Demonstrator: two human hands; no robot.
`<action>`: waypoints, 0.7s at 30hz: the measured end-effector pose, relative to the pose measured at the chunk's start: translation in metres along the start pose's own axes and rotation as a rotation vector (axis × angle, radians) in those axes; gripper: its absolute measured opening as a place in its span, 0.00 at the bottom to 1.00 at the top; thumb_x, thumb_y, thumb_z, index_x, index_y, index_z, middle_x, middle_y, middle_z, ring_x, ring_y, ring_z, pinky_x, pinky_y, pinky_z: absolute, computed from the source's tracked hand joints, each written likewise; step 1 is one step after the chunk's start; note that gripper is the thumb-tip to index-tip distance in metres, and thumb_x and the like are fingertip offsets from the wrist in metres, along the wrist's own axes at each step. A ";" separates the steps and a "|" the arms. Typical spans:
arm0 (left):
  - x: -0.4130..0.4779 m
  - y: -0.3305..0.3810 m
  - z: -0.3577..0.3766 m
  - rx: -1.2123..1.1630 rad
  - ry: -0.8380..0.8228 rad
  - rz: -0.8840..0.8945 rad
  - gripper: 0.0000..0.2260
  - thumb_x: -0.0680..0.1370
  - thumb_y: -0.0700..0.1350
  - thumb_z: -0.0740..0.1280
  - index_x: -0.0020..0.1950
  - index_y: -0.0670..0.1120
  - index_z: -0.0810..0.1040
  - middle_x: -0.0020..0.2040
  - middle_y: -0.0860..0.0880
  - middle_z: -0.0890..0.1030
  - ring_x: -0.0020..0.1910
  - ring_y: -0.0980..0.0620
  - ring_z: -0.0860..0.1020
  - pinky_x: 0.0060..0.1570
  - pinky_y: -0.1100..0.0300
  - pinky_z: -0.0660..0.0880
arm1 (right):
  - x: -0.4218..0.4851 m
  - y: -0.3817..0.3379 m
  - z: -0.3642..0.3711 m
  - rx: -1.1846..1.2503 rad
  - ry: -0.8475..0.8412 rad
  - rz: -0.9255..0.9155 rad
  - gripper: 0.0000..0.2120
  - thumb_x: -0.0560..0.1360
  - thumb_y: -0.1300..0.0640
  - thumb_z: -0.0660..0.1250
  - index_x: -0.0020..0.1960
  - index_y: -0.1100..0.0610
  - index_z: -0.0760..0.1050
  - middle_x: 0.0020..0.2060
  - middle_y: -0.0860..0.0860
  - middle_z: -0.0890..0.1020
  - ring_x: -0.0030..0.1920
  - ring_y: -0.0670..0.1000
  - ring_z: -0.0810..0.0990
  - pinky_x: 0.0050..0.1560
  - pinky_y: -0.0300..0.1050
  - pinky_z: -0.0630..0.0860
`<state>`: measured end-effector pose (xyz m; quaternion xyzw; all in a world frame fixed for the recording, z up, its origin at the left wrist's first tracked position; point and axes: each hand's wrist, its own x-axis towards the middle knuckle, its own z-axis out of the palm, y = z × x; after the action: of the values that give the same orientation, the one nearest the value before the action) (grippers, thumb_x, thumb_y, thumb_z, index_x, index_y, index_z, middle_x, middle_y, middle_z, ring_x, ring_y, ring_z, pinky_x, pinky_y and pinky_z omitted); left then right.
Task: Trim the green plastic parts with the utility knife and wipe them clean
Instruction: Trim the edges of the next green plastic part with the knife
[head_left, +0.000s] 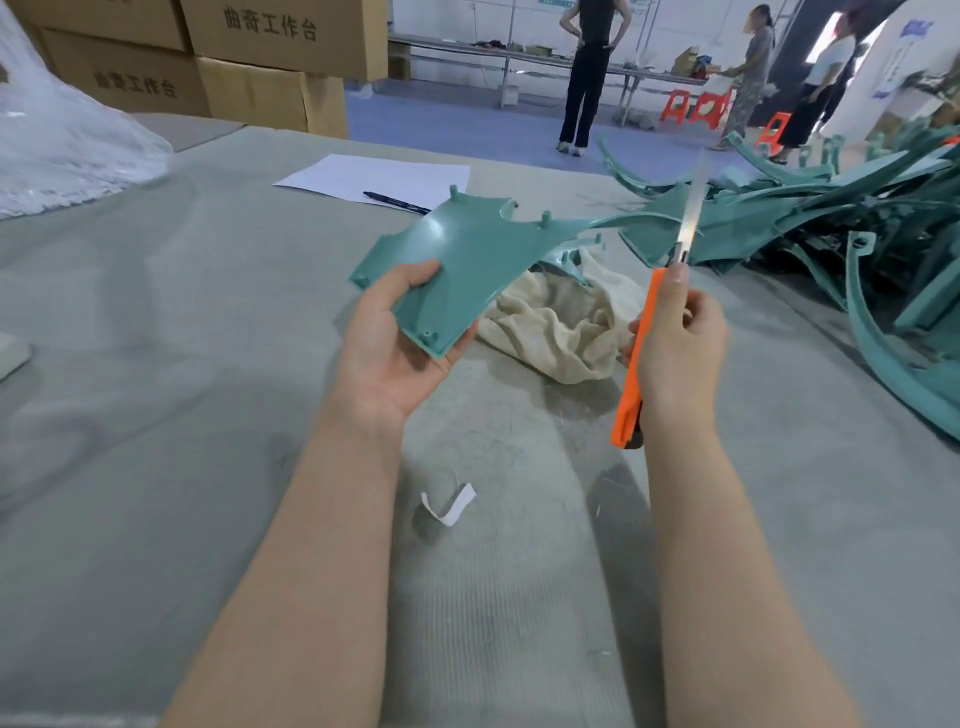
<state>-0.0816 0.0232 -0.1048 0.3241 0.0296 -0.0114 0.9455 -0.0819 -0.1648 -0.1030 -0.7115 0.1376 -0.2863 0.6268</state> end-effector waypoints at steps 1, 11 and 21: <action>-0.001 0.000 0.000 0.002 -0.001 -0.005 0.04 0.75 0.39 0.67 0.42 0.45 0.80 0.37 0.47 0.83 0.34 0.50 0.82 0.32 0.60 0.78 | 0.001 0.001 -0.001 -0.015 0.017 -0.002 0.14 0.81 0.41 0.55 0.42 0.48 0.70 0.38 0.52 0.79 0.36 0.51 0.77 0.43 0.54 0.78; 0.000 0.003 -0.003 -0.007 -0.032 -0.047 0.04 0.75 0.39 0.66 0.49 0.44 0.77 0.38 0.47 0.83 0.34 0.50 0.83 0.32 0.60 0.79 | 0.004 0.004 -0.001 -0.035 0.028 -0.057 0.16 0.81 0.46 0.57 0.38 0.51 0.72 0.32 0.52 0.76 0.35 0.52 0.73 0.45 0.56 0.75; 0.003 0.002 -0.003 -0.032 0.049 -0.063 0.04 0.75 0.38 0.67 0.48 0.44 0.78 0.38 0.47 0.84 0.35 0.49 0.83 0.33 0.61 0.79 | -0.020 0.002 0.020 -0.082 -0.266 -0.308 0.14 0.80 0.46 0.61 0.38 0.48 0.74 0.29 0.46 0.72 0.34 0.50 0.71 0.37 0.50 0.70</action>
<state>-0.0786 0.0263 -0.1064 0.3080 0.0628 -0.0327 0.9487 -0.0855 -0.1376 -0.1103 -0.7805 -0.0455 -0.2764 0.5588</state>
